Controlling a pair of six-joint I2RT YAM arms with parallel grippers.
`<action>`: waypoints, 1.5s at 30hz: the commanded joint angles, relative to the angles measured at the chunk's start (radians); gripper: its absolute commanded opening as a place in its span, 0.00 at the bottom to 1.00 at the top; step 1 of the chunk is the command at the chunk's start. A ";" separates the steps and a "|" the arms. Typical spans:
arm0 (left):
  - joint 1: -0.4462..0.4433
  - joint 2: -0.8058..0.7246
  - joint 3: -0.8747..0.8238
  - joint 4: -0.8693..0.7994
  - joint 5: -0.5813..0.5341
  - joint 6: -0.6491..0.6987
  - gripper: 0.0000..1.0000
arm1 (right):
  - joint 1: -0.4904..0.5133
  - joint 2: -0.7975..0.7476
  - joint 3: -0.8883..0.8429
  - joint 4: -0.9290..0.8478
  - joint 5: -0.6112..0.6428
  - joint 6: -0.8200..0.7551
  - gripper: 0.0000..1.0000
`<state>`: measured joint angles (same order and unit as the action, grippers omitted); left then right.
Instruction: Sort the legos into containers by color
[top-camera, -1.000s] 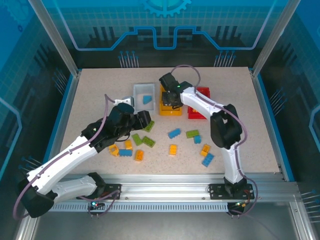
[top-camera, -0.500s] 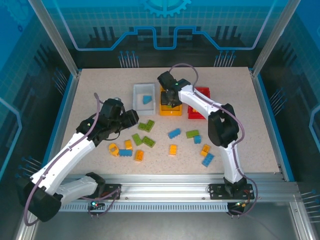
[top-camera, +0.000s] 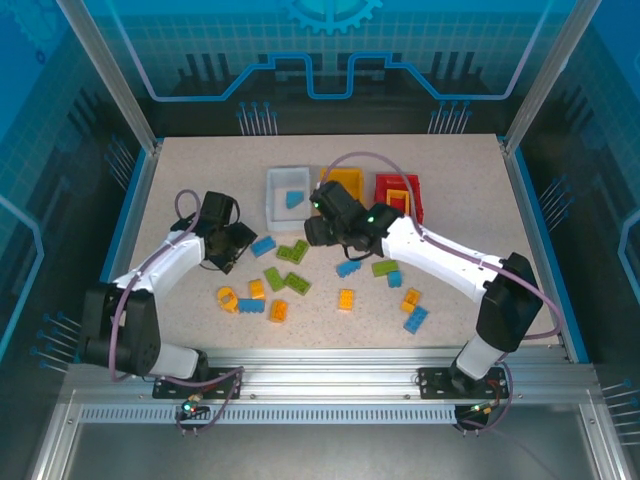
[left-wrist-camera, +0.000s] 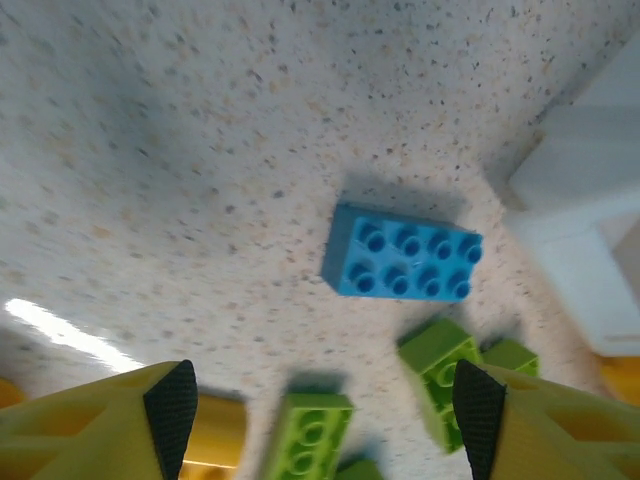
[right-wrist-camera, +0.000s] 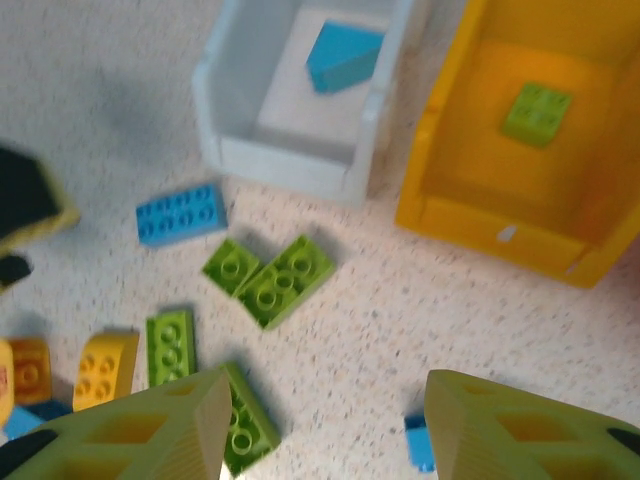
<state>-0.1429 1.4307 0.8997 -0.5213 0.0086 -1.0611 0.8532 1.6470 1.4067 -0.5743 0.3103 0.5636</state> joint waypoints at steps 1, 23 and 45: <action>0.001 0.052 -0.004 0.121 0.097 -0.337 0.71 | 0.024 -0.036 -0.049 0.033 0.016 0.000 0.55; -0.011 0.367 0.132 0.160 0.112 -1.053 0.67 | 0.083 -0.178 -0.158 0.116 -0.052 -0.034 0.58; -0.009 0.104 0.132 -0.016 -0.126 -0.606 0.22 | 0.009 -0.281 -0.268 0.228 -0.087 -0.011 0.58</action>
<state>-0.1410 1.5909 0.9905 -0.4610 -0.0391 -1.8606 0.9024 1.4071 1.1713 -0.4271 0.2619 0.5453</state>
